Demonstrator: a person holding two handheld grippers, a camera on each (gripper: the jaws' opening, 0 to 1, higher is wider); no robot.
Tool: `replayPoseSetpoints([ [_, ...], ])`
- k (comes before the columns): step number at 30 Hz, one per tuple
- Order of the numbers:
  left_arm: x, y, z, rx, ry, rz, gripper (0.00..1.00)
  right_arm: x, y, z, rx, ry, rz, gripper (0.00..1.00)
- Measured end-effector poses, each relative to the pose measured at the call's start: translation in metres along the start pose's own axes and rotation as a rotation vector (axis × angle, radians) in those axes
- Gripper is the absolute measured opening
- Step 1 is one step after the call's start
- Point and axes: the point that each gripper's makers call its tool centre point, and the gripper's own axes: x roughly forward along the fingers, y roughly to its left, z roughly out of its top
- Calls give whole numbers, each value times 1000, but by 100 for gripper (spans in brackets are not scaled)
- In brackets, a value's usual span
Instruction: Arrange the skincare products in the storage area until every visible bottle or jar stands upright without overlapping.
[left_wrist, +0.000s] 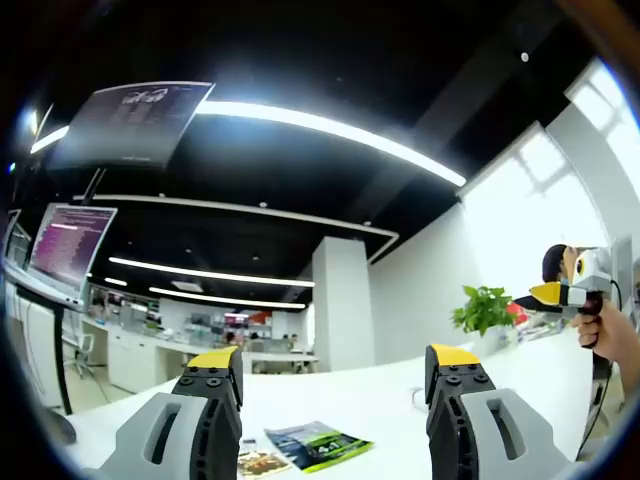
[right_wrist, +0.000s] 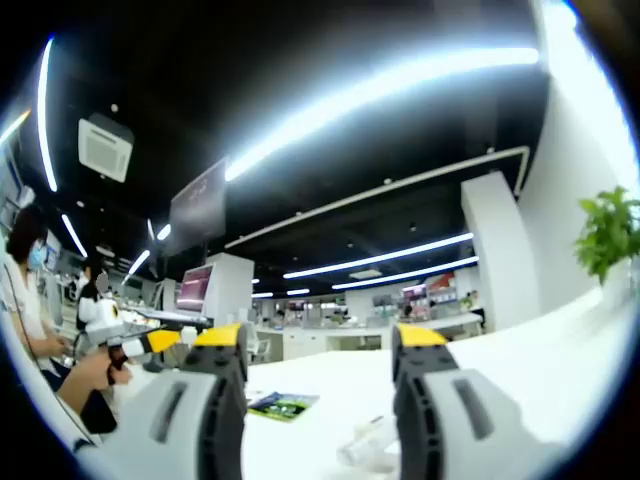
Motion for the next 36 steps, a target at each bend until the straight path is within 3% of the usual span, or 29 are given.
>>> replayPoseSetpoints([
  [3,2,-4,-6,10,26,-10,76,1,0,-4,6,14,8,58],
  [10,5,0,-5,11,15,-12,76,4,-1,-13,17,39,20,58],
  [15,6,0,-8,8,18,-12,76,9,-1,-28,4,83,40,58],
  [21,7,-2,-15,62,47,-9,76,8,1,-32,73,61,82,51],
  [25,6,-1,-19,76,67,-14,76,7,-6,-43,-43,150,19,64],
  [36,0,8,-20,57,74,-9,77,-1,-8,-37,-45,144,13,66],
])
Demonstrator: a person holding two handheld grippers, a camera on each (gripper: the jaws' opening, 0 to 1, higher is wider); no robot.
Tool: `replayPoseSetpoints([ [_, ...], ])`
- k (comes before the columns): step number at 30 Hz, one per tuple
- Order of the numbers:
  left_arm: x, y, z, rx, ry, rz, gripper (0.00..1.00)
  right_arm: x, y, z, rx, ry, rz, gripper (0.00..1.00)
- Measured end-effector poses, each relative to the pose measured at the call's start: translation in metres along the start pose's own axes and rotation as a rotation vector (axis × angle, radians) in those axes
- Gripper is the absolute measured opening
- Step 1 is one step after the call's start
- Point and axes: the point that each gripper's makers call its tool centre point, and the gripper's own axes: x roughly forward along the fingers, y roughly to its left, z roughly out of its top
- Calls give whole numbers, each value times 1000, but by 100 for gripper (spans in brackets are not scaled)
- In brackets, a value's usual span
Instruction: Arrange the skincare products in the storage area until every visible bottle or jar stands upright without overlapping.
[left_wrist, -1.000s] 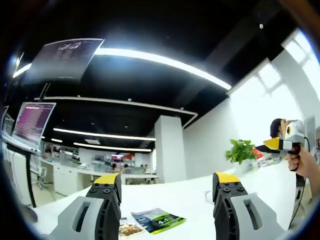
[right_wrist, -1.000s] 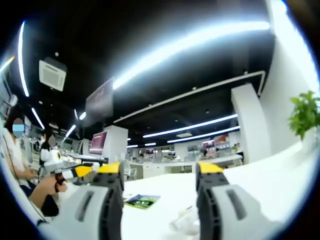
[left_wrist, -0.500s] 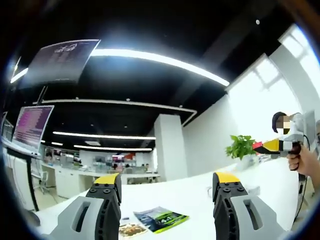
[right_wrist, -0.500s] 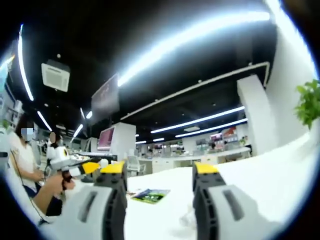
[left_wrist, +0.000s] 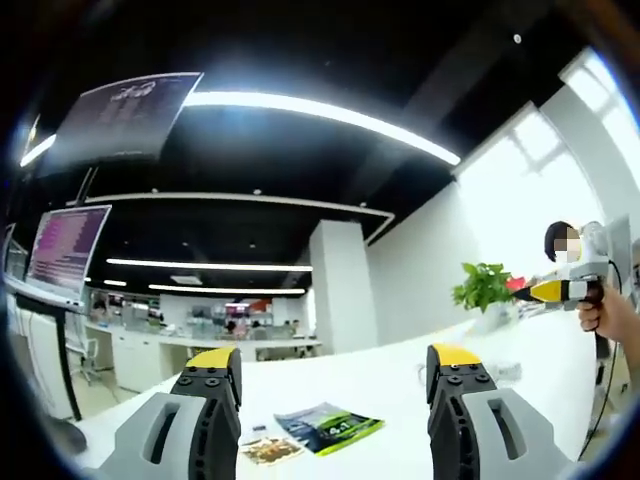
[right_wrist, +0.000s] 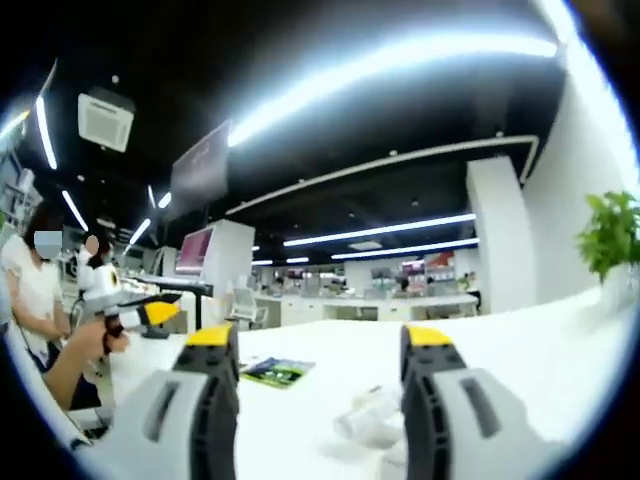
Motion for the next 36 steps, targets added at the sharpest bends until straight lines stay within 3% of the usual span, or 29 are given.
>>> replayPoseSetpoints([
  [5,-2,-2,5,-4,-10,-10,78,-2,-1,6,-4,-19,5,66],
  [7,-2,0,7,-8,-11,-10,78,-3,0,6,-13,-15,17,72],
  [13,-6,3,12,-15,-25,-1,79,-7,-2,7,7,-21,20,70],
  [16,-8,4,16,-46,-43,-7,82,-9,-1,9,19,-28,28,69],
  [20,-10,-2,16,-6,-31,-38,92,-9,1,9,27,-28,35,69],
  [36,-13,1,16,3,-23,-37,88,-9,5,7,35,-15,46,66],
])
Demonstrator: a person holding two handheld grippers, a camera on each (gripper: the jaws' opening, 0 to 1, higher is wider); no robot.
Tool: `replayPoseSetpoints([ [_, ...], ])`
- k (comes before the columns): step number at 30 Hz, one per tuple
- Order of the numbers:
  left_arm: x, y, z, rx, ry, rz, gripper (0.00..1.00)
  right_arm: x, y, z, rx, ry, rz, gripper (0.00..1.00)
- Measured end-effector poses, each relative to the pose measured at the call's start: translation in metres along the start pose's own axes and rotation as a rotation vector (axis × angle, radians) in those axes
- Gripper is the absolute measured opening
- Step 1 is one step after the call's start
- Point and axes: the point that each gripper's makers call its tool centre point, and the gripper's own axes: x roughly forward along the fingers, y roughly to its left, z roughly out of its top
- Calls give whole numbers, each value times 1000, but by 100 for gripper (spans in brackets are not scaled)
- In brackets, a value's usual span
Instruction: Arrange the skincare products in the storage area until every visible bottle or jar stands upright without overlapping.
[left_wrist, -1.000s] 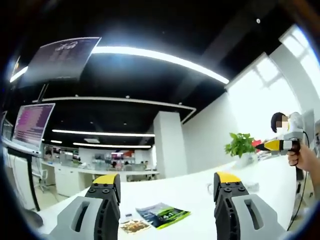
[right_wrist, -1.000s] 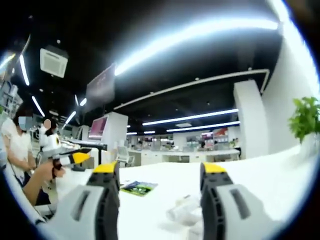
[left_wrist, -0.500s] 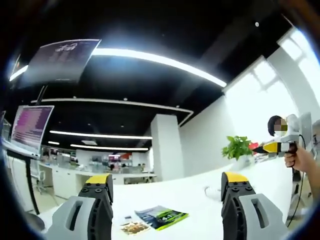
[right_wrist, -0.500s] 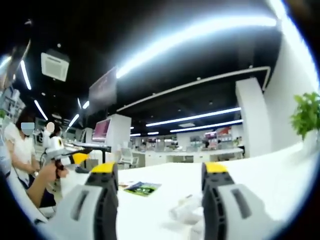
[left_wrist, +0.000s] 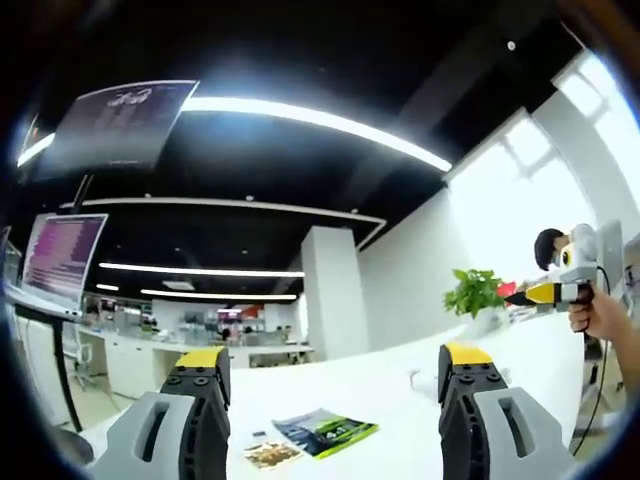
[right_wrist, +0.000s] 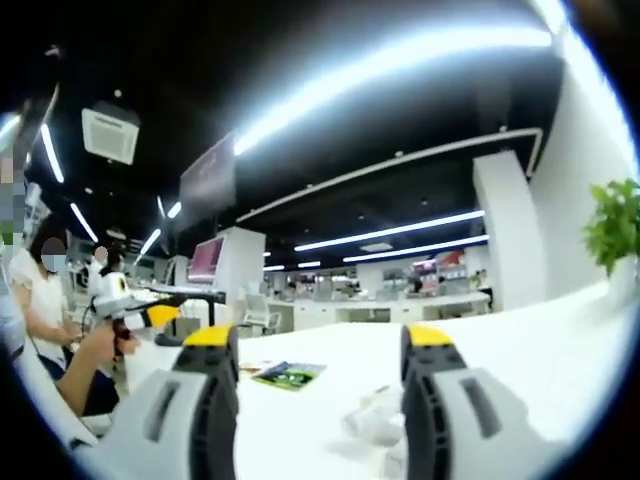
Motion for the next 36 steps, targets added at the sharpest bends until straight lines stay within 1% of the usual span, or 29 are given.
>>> replayPoseSetpoints([
  [20,-1,3,2,4,-3,7,86,-1,4,4,-8,-5,16,66],
  [25,-1,1,1,4,-2,0,86,-1,5,5,-6,-7,20,66],
  [36,-2,0,3,4,-5,-2,86,-4,2,7,-5,-14,11,66],
])
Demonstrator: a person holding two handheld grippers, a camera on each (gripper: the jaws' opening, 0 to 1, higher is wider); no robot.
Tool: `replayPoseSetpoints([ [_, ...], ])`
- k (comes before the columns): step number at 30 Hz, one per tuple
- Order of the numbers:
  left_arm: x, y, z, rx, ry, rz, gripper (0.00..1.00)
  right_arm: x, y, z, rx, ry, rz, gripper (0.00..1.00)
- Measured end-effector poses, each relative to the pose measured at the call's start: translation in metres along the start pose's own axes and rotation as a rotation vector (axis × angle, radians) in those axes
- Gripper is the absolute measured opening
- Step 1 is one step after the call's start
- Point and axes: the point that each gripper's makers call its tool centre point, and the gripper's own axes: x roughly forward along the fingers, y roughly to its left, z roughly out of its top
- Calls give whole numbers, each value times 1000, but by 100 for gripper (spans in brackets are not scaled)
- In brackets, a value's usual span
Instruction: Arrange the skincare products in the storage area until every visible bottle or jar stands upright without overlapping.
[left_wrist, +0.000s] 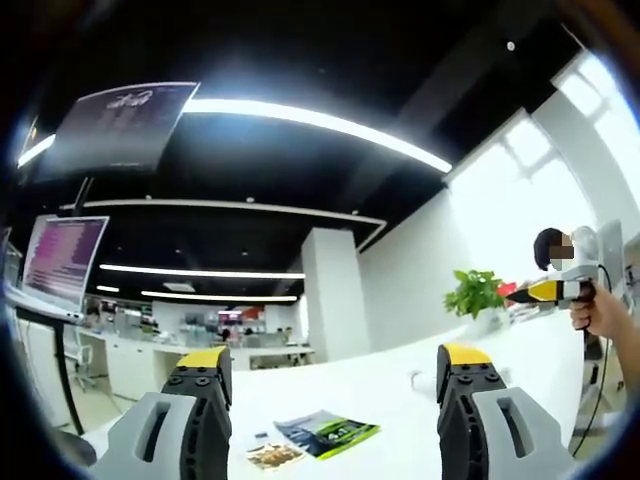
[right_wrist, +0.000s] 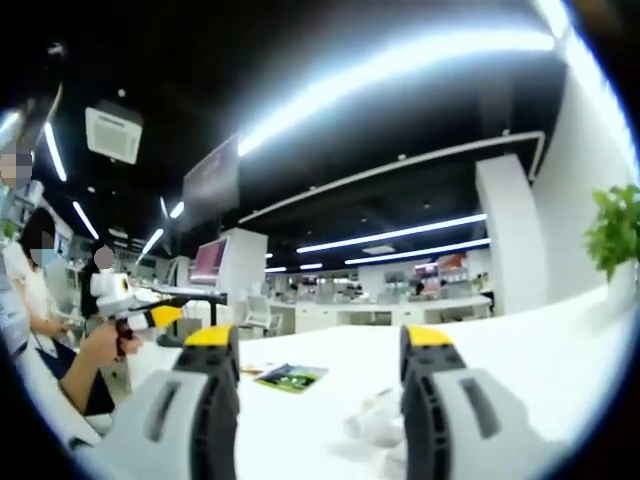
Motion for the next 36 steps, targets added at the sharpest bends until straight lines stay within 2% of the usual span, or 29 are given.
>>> replayPoseSetpoints([
  [36,1,-1,-1,2,8,-2,86,-1,-3,0,0,3,-6,67],
])
